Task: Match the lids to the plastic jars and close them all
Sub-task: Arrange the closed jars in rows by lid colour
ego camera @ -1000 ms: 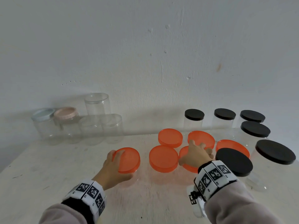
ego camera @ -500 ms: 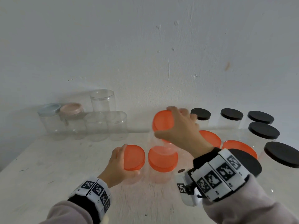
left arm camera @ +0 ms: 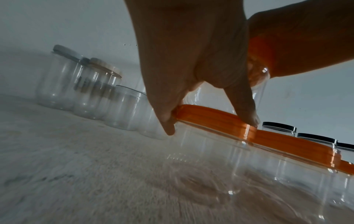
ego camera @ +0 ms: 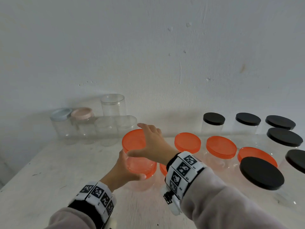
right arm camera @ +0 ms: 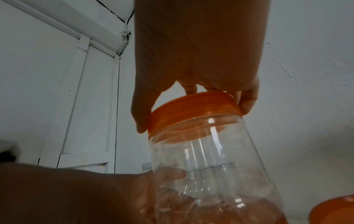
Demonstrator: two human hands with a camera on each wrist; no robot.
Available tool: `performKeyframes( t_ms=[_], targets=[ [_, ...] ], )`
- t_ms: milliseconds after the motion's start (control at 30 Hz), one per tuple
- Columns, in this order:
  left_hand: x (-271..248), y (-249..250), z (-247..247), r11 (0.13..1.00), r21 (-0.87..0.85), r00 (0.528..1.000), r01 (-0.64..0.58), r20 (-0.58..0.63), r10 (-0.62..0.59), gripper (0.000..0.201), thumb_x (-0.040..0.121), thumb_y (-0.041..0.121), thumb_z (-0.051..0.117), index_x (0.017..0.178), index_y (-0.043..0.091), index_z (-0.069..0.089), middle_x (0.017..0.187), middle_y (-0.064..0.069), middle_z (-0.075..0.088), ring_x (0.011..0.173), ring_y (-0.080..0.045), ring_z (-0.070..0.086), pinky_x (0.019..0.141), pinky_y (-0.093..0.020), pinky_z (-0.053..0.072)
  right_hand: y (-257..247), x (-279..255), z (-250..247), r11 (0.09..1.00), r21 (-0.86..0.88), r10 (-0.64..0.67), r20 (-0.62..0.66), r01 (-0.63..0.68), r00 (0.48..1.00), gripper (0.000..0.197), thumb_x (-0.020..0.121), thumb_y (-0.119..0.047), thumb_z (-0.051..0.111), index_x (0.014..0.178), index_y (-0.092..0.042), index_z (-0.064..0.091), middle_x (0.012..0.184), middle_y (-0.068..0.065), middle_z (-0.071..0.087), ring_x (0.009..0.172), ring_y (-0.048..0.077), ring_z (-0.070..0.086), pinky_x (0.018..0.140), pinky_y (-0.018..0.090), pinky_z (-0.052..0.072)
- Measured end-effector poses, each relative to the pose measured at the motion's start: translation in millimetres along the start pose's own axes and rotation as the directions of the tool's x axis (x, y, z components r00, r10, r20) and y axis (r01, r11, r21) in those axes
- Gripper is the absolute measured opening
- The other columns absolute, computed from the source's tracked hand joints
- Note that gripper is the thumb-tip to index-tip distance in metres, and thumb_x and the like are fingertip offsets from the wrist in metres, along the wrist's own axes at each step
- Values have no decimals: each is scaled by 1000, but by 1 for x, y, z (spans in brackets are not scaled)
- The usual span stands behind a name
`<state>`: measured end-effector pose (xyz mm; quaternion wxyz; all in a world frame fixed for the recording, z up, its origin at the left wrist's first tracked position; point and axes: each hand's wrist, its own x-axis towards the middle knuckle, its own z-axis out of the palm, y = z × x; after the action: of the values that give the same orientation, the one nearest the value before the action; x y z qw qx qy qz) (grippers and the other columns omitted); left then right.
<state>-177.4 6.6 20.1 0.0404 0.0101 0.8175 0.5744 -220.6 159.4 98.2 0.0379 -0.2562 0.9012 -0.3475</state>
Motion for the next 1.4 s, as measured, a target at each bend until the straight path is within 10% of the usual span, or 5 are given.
performKeyframes(
  t_ms=[167, 300, 700, 1033, 1400],
  targets=[
    [0, 2, 1, 998, 43, 999, -45, 3, 45, 116, 39, 42, 93, 131, 37, 22, 129, 17, 41, 113, 4, 49, 83, -13, 48, 41, -20, -12, 947, 274, 203, -104, -168, 974, 101, 75, -64, 68, 152, -26, 16, 154, 4, 25, 141, 22, 24, 112, 46, 31],
    [5, 2, 2, 993, 115, 1000, -3, -25, 6, 122, 48, 40, 93, 141, 26, 15, 130, 12, 41, 115, -5, 48, 87, -16, 42, 86, -45, -8, 890, 58, 454, -40, -451, 890, 114, 67, -76, 65, 153, -25, 12, 155, 3, 19, 142, 29, 17, 112, 55, 27],
    [23, -5, 7, 986, 159, 992, 51, -120, -32, 115, 57, 36, 91, 142, 20, 14, 124, 9, 43, 109, -12, 49, 79, -17, 42, 86, -56, -6, 932, -30, 354, -138, -361, 925, 114, 64, -58, 78, 151, -29, 10, 143, 5, 25, 131, 28, 28, 106, 47, 38],
    [28, 2, 9, 994, 61, 994, -90, -58, 94, 85, 54, 35, 87, 121, 39, 35, 118, 22, 48, 101, 11, 55, 70, -5, 47, 85, -17, -82, 909, 83, 397, -466, -407, 791, 102, 74, -47, 77, 151, -22, 16, 151, 16, 20, 134, 39, 25, 102, 49, 35],
    [44, 2, 10, 990, 132, 993, 43, -118, -27, 102, 61, 34, 87, 140, 20, 24, 127, 6, 43, 113, -14, 47, 82, -18, 42, 119, -2, -59, 910, 349, 392, -557, -222, 732, 118, 72, -33, 84, 154, -17, 1, 156, 15, 14, 143, 30, 19, 114, 46, 24]
  ],
)
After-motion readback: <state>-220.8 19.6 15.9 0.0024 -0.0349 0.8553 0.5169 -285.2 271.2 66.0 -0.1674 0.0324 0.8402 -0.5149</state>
